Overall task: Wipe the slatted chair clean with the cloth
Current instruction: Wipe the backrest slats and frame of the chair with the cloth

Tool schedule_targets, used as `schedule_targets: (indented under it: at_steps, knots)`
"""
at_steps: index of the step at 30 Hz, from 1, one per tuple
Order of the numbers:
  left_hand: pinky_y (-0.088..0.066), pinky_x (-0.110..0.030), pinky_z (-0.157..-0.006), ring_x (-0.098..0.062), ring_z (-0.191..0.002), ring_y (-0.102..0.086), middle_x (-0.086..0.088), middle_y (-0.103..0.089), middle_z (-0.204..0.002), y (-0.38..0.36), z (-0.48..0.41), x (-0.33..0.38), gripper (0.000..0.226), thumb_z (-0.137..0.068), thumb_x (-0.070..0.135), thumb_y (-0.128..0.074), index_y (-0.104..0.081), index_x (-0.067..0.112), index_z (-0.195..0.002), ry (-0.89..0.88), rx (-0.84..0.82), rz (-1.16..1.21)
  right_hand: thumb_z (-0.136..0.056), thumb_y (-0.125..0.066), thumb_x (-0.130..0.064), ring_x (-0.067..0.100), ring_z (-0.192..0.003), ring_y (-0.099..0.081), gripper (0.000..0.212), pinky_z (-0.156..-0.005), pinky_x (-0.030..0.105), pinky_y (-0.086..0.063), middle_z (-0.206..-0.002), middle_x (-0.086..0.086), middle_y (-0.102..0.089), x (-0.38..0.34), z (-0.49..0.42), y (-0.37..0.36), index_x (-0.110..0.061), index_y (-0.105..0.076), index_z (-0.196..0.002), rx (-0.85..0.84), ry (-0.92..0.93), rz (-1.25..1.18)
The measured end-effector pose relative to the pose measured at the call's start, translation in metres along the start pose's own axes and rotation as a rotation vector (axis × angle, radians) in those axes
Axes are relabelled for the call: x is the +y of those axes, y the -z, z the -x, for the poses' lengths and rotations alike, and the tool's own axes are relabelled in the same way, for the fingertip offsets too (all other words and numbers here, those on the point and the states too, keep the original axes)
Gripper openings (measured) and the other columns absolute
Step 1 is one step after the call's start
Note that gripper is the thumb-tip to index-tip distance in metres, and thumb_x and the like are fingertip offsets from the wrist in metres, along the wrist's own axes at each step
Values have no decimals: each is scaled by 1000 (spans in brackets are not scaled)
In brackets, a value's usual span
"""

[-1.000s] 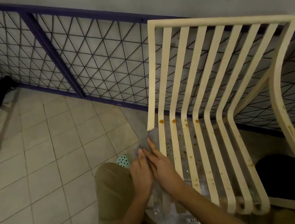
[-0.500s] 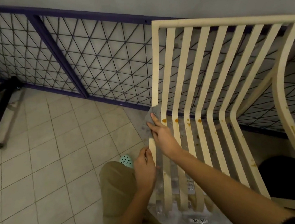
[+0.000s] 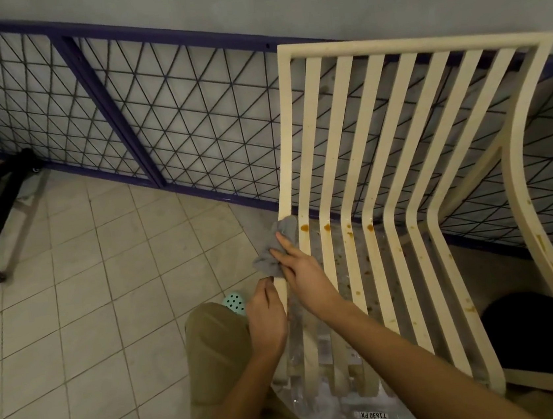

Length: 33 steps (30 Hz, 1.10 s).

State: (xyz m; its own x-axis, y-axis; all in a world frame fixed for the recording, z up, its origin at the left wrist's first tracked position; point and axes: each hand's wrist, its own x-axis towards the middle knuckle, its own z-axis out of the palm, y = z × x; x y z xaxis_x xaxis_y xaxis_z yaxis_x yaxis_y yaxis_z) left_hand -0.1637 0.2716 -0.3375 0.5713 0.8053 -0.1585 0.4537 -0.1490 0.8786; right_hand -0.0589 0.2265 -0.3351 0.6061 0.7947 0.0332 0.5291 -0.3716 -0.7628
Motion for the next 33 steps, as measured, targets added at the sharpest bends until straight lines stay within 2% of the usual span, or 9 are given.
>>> schedule_targets:
  at_steps: [4,7,10,13,17,21,25,29,33]
  knots:
    - [-47,-38,-71,-18,-78,-59,-8,-64,-85,0,-1,-2,34,-104,21,-31,-60,10,-92,17,-13,17,-99,-47,-11,26,-141,-35,38,-116,37,-30,-159,5,-24,2,-19,4,-8,-53,-137,18,14,104]
    - [-47,-25,-75,-10,-85,-61,-1,-66,-92,2,3,3,38,-105,31,-29,-63,16,-100,24,-19,117,-101,-46,-14,24,-144,-28,39,-119,31,-23,-160,4,-18,0,-8,-2,-8,-51,-139,20,-5,63]
    - [-48,-30,-91,-12,-102,-61,0,-66,-111,2,7,4,49,-103,44,-25,-60,16,-124,17,-1,211,-102,-44,-17,15,-146,-23,41,-120,28,-20,-161,-3,-14,-8,22,-11,-14,-46,-143,43,-14,-38]
    - [-49,-27,-87,-9,-101,-61,5,-64,-107,2,7,-1,49,-100,53,-23,-57,22,-118,-33,35,215,-101,-39,-19,3,-145,-21,44,-119,25,-21,-160,-8,-20,-23,63,-25,-20,-43,-145,87,-15,-135]
    - [-50,-25,-81,-6,-92,-61,6,-62,-99,1,5,-3,35,-104,43,-26,-55,23,-107,-70,69,181,-95,-34,-12,4,-145,-20,49,-119,27,-20,-156,-6,-28,-27,84,-30,-18,-43,-143,74,4,-143]
    - [-43,-16,-77,1,-92,-57,8,-61,-100,2,6,2,36,-101,42,-26,-55,23,-108,-60,62,188,-101,-41,-23,13,-145,-26,41,-119,31,-24,-160,-7,-20,-4,45,-17,-21,-48,-141,20,48,27]
    - [-36,-6,-76,8,-93,-53,12,-59,-98,4,6,5,30,-105,30,-28,-57,27,-106,-43,18,132,-100,-46,-19,25,-142,-31,36,-116,40,-29,-159,-1,-25,13,-14,6,-16,-56,-135,-6,55,191]
    - [-40,-24,-84,-5,-97,-55,6,-62,-106,3,3,-2,43,-105,35,-23,-63,22,-116,-14,-17,76,-101,-45,-21,33,-143,-27,36,-115,42,-30,-159,-1,-22,16,-54,16,-18,-56,-135,-66,11,332]
    - [-46,-33,-90,-10,-102,-58,5,-64,-108,-1,2,-6,45,-104,40,-23,-62,22,-118,16,0,110,-100,-47,-17,33,-142,-29,36,-117,41,-28,-159,4,-23,13,-28,4,-11,-56,-134,-6,50,264]
